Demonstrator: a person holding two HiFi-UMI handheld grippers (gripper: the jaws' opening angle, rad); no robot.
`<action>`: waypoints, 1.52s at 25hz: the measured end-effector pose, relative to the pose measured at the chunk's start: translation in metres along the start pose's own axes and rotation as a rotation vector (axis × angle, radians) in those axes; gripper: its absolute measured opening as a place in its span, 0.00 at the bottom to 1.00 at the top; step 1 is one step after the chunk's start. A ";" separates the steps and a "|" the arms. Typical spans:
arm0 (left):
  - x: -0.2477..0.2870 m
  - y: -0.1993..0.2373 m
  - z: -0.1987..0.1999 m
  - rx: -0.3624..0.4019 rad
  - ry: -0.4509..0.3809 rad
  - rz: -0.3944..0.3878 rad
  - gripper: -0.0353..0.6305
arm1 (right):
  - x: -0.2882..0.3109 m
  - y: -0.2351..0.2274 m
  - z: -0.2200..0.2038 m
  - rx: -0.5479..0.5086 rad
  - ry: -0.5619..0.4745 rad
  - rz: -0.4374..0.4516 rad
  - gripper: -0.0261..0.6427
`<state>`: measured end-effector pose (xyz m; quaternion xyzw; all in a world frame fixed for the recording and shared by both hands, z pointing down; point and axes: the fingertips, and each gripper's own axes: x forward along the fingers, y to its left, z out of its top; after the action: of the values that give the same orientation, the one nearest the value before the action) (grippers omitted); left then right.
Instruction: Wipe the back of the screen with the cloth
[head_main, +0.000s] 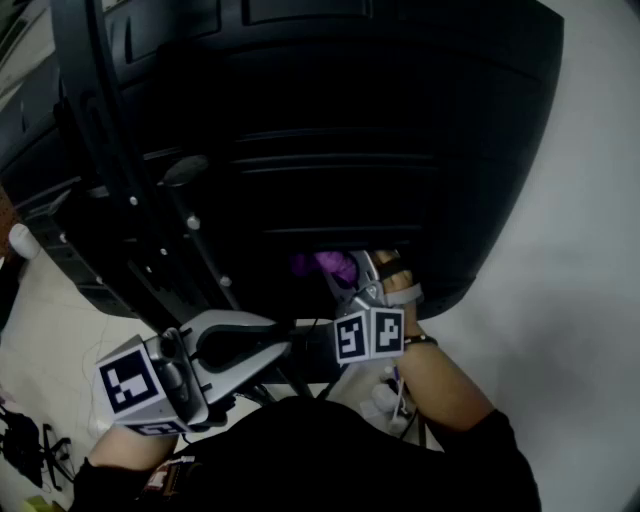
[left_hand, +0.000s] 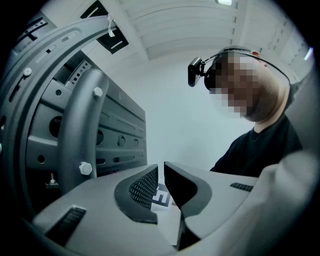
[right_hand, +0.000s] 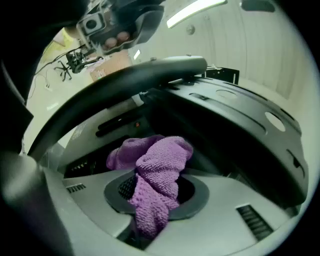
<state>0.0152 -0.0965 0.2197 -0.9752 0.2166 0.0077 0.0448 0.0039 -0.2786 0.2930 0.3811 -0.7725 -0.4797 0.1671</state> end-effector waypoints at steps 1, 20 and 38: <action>0.000 0.001 0.001 0.010 -0.004 0.005 0.10 | 0.000 0.002 -0.005 -0.025 0.013 -0.002 0.20; 0.013 -0.011 -0.006 -0.017 0.017 -0.082 0.10 | -0.131 -0.102 -0.206 0.056 0.391 -0.259 0.20; -0.003 0.009 -0.011 -0.047 0.005 -0.012 0.10 | -0.050 0.024 -0.038 -0.045 0.064 -0.017 0.20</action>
<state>0.0084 -0.1040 0.2299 -0.9773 0.2105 0.0099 0.0214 0.0497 -0.2584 0.3377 0.3990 -0.7524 -0.4860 0.1962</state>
